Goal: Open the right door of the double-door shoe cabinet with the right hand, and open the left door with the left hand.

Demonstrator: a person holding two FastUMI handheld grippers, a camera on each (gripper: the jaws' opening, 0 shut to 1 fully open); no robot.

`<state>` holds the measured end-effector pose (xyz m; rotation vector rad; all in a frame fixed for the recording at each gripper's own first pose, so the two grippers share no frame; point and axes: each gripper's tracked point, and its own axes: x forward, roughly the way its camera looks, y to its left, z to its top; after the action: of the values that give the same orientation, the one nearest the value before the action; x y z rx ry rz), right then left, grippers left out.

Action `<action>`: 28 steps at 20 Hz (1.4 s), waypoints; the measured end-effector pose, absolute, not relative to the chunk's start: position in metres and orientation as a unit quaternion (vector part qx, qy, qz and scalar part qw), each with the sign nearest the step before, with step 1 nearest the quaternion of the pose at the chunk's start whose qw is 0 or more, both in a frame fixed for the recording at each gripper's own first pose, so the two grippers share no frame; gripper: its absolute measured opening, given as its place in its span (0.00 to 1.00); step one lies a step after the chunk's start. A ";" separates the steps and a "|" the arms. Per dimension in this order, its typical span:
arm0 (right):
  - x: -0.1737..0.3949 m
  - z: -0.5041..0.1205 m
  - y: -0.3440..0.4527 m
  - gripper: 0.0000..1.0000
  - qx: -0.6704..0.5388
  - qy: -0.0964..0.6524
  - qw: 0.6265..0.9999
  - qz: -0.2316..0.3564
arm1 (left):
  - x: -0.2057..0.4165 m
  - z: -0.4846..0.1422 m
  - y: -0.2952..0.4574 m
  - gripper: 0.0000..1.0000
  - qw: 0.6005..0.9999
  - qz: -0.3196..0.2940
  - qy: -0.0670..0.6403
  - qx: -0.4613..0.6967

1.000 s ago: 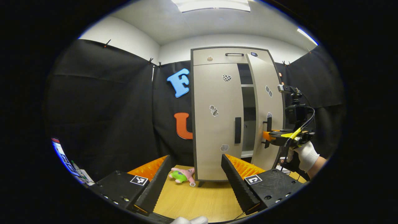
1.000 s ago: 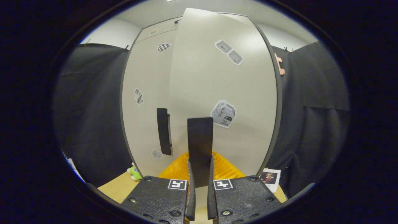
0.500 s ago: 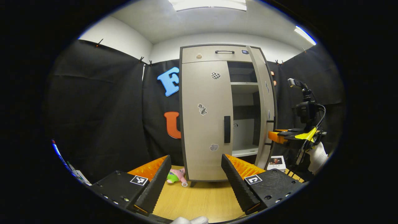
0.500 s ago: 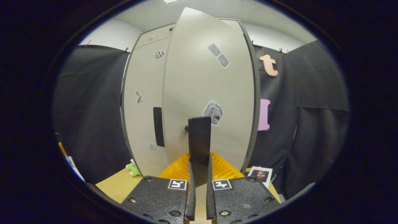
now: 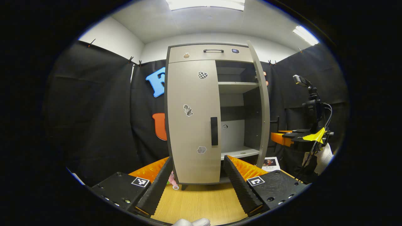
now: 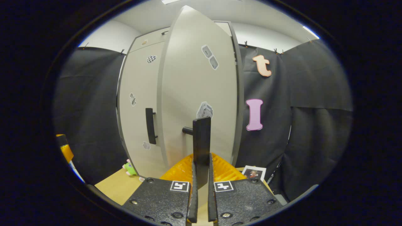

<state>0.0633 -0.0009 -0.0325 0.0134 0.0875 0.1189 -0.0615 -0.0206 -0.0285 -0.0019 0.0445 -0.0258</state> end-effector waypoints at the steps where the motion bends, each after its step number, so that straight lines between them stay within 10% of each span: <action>1: 0.062 -0.033 -0.008 0.15 0.005 0.044 0.998 0.054 | -0.061 -0.029 -0.023 0.97 1.000 -0.015 0.024 -0.003; 28: 0.051 -0.038 -0.124 0.05 0.032 0.053 0.998 0.026 | -0.049 -0.014 -0.074 0.96 0.998 -0.059 0.024 -0.017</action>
<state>0.0512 -0.1239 -0.0379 0.0638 0.1051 0.0521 -0.0486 -0.0743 -0.0143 -0.0338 0.0479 -0.1173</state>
